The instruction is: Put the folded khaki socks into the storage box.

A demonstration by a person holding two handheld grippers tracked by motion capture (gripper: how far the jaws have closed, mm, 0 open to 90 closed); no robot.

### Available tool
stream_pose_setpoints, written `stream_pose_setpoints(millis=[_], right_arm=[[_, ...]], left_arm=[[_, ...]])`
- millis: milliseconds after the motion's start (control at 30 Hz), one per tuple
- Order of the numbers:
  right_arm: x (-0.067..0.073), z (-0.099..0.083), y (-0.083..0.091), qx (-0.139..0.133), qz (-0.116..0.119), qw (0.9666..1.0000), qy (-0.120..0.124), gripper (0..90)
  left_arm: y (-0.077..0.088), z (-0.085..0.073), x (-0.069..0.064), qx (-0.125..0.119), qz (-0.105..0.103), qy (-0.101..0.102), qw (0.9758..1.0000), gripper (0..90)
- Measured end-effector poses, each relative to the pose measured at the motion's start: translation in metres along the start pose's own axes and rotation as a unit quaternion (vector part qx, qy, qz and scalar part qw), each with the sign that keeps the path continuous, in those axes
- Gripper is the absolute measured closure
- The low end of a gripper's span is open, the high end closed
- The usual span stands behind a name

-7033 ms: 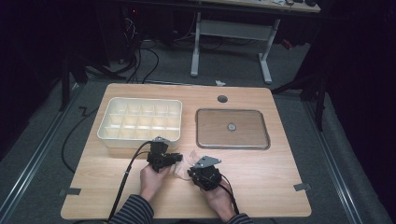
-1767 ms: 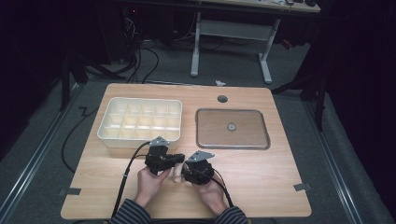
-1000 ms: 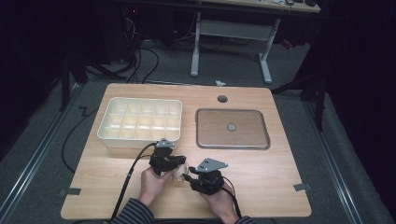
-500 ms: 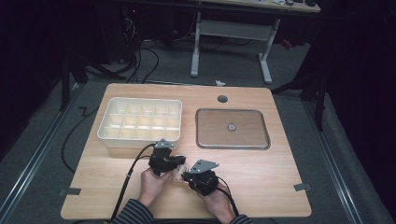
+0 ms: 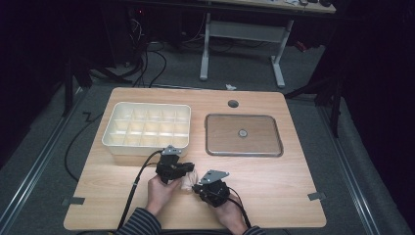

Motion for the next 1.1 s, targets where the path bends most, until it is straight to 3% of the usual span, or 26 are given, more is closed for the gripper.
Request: stream_pose_setpoints(millis=[100,367,600,833,1100], right_arm=[[0.000,0.001,0.001,-0.006,-0.001,1.0000,-0.001,87.9],[0.000,0.001,-0.001,-0.009,0.003,1.0000,-0.002,87.7],[0.000,0.001,-0.001,-0.006,0.000,1.0000,-0.008,87.6],[-0.001,0.001,-0.002,-0.004,-0.002,1.0000,-0.006,87.4],[-0.002,0.001,-0.005,-0.003,-0.005,1.0000,-0.003,87.0]], left_arm=[[0.005,0.001,-0.001,-0.005,0.003,-0.004,1.0000,74.8],[0.026,-0.002,-0.012,-0.007,0.051,-0.020,0.9985,62.6],[0.037,-0.014,-0.022,-0.002,0.086,0.000,0.9963,51.8],[0.032,-0.030,-0.030,0.002,0.082,0.022,0.9964,45.1],[0.027,-0.036,-0.035,0.001,0.093,0.018,0.9955,43.7]])
Point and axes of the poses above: each handheld gripper's, and its own axes: y roughly backward along the jaws, z roughly out of its top, x roughly to its left, the point moved 1 cm from there along -y, roughly forward along the jaws, and after that the axes turned 13 degrees about -y, right-handed, at the moved point
